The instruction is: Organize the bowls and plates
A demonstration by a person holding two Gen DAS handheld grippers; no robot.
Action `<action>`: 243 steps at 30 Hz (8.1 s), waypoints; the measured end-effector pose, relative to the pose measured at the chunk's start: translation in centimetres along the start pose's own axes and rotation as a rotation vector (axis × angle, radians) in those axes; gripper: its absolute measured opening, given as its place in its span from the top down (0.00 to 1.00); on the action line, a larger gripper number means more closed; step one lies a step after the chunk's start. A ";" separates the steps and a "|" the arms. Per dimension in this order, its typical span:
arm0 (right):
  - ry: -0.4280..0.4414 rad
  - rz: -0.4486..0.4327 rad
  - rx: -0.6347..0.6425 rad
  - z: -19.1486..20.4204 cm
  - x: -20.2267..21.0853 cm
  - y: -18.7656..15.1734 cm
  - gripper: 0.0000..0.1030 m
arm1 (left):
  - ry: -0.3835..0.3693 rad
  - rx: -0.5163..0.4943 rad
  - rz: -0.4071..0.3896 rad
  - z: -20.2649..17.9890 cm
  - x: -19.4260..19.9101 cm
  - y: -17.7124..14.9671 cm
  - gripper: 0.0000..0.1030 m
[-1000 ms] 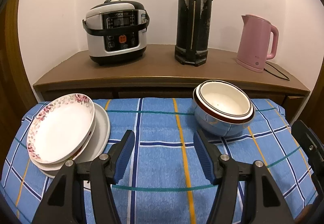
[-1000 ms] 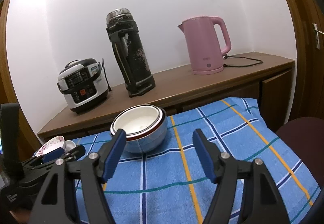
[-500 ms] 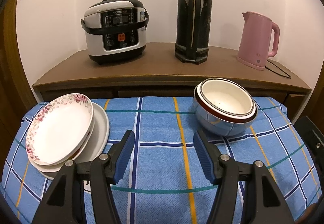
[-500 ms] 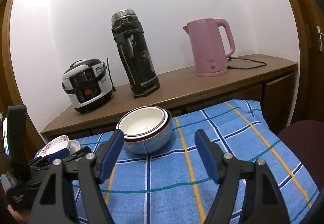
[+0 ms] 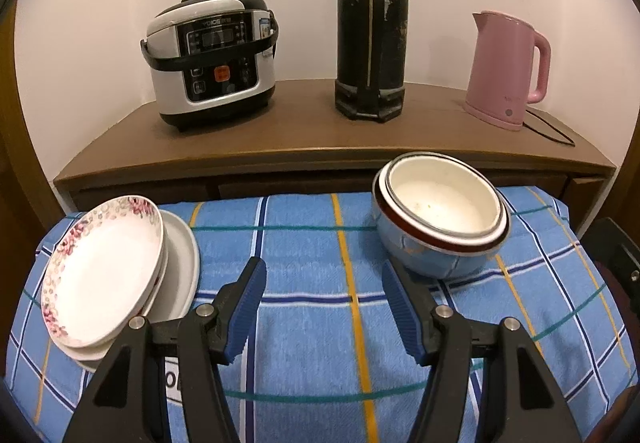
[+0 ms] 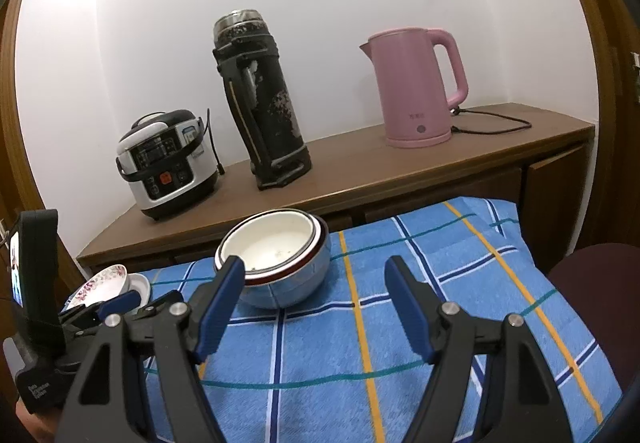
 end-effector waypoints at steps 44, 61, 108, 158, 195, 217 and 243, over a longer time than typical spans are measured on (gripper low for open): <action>0.091 0.160 -0.090 -1.6 -10.1 4.6 0.39 | -0.088 0.032 0.052 -1.9 -6.7 7.6 0.39; 0.116 0.298 -0.125 -1.0 -14.8 3.8 0.66 | -0.100 0.041 0.120 -2.8 -10.5 7.4 0.49; 0.134 0.400 -0.147 3.3 -5.5 -3.1 0.71 | -0.167 0.013 0.112 0.5 -0.5 -2.7 0.72; 0.281 0.478 0.070 20.4 -2.7 -9.8 0.71 | -0.016 0.204 0.057 16.9 6.9 -9.6 0.72; 0.368 0.506 0.169 27.3 -4.0 -10.7 0.70 | 0.063 0.294 0.015 23.5 8.7 -9.7 0.71; 0.336 0.407 0.131 26.7 -6.6 -4.3 0.70 | 0.027 0.260 -0.052 22.4 7.0 -2.1 0.70; 0.284 0.439 0.104 26.2 -13.1 -1.6 0.70 | 0.010 0.298 0.023 23.2 1.1 1.6 0.70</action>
Point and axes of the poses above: each gripper's, at about its wrist camera, not at the fingertips, and x roughly against the way its jaws point, z to its left, y to its top, the point moved 5 cm from there along -x, roughly the way its jaws point, and after that the axes turned 14 degrees about z, right-handed, at the moved point
